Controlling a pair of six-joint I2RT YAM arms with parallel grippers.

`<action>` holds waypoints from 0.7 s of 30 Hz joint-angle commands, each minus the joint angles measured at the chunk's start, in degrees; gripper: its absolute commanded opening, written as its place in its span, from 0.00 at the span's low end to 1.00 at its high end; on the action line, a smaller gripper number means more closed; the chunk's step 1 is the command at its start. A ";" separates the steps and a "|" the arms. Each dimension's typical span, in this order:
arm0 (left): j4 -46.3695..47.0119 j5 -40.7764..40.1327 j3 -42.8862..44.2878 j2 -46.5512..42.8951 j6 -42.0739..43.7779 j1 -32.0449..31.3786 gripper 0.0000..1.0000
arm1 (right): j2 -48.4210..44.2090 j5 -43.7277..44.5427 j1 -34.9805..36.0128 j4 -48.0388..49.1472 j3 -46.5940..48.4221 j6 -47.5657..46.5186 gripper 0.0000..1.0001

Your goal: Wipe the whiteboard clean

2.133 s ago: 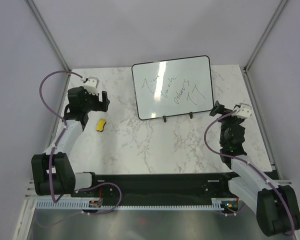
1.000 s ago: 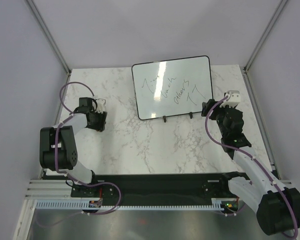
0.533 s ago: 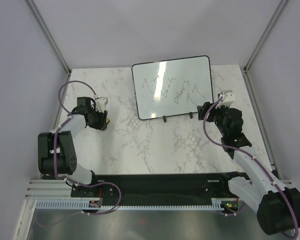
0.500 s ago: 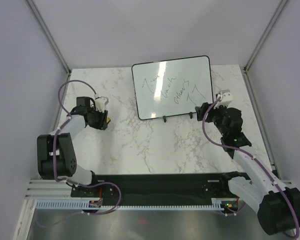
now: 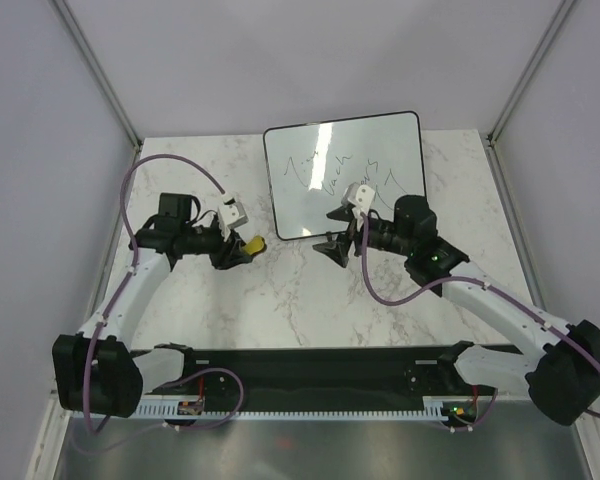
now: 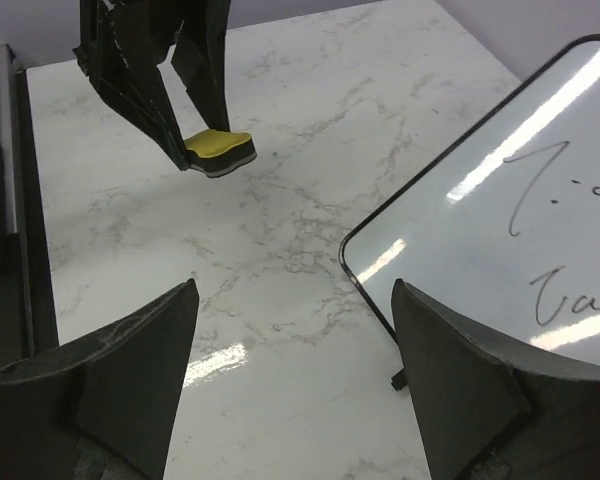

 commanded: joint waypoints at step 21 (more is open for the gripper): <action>-7.67 6.70 2.83 -3.30 4.49 -10.27 0.02 | 25.41 -16.05 10.60 -3.63 18.75 -7.53 0.98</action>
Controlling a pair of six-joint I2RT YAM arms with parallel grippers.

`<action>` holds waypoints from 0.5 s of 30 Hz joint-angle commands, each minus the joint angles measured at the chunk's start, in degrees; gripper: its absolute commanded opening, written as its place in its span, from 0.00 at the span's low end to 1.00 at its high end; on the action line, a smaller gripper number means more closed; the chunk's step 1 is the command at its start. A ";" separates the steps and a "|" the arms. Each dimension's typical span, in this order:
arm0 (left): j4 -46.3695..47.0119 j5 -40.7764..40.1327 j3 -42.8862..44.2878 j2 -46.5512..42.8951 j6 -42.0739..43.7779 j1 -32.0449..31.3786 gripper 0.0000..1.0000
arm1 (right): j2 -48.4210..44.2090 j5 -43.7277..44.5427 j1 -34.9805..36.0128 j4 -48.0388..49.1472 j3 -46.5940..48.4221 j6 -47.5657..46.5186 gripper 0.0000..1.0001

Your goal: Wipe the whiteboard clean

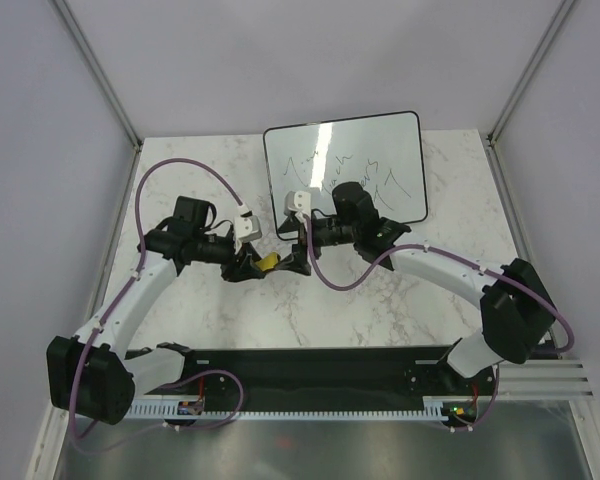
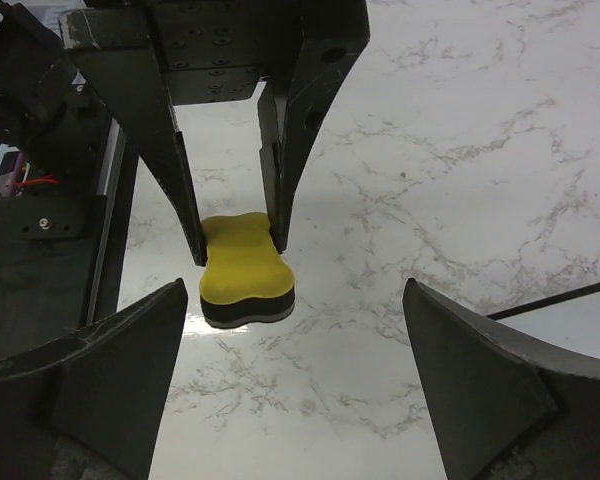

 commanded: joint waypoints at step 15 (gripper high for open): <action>-0.93 1.61 1.80 -0.78 2.92 -0.84 0.02 | 6.56 -4.82 2.28 -3.91 5.06 -0.53 0.85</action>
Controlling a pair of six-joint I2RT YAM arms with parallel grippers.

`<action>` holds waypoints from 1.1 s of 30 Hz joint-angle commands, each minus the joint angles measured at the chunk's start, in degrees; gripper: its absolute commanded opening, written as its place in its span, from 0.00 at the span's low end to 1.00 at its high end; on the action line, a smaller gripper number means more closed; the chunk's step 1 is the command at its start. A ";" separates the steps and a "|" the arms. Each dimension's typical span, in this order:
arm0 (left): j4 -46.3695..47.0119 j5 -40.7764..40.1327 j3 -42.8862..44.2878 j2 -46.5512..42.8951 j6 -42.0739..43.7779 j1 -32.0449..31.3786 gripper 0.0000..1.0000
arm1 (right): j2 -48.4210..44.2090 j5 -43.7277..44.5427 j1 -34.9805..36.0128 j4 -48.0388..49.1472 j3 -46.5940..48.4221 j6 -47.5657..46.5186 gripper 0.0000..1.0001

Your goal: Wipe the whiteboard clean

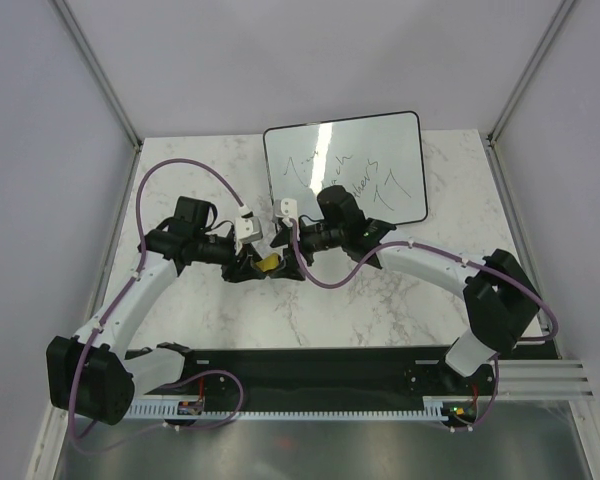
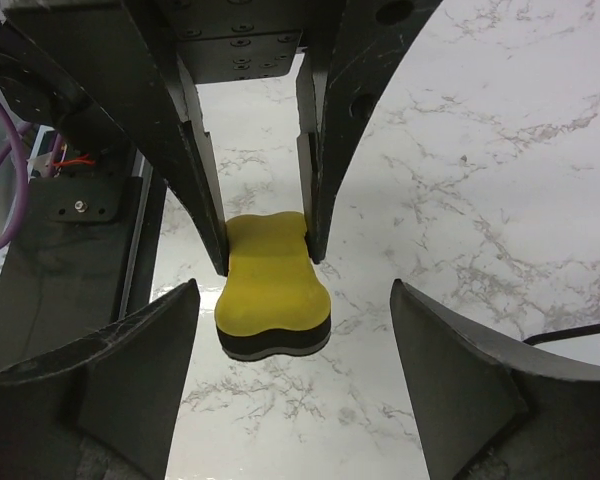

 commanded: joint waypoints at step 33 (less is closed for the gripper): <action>0.53 2.99 1.45 0.75 -1.16 -0.05 0.96 | -2.79 16.72 0.21 7.94 -12.11 8.51 0.00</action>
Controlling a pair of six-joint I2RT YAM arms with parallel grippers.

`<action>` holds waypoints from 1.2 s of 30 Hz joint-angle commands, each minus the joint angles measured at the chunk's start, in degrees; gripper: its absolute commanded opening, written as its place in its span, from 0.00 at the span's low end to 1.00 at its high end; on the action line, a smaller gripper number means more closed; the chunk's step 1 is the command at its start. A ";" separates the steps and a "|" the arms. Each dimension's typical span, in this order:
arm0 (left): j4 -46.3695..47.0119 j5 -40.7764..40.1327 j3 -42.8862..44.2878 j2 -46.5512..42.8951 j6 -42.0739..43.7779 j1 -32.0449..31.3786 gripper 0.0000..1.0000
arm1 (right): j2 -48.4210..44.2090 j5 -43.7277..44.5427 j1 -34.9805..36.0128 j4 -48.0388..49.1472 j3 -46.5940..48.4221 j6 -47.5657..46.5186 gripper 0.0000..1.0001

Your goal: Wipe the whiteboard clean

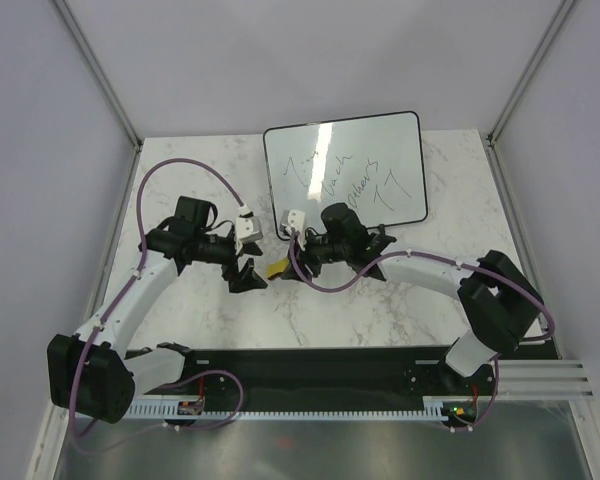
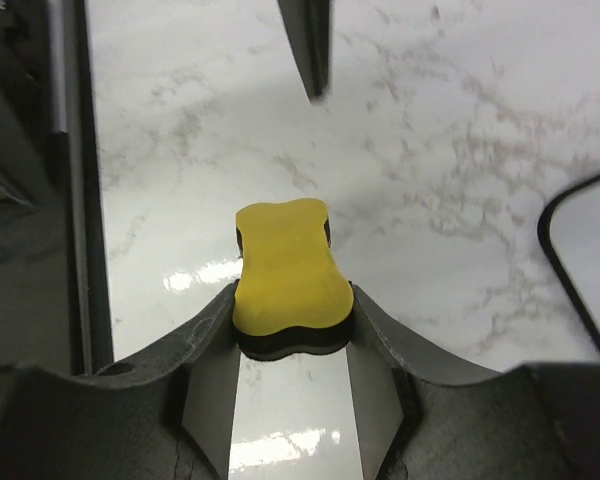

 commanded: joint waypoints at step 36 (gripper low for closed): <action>26.59 -22.39 2.32 8.71 -31.23 2.41 0.99 | -6.29 37.20 5.37 -3.67 -13.84 23.56 0.82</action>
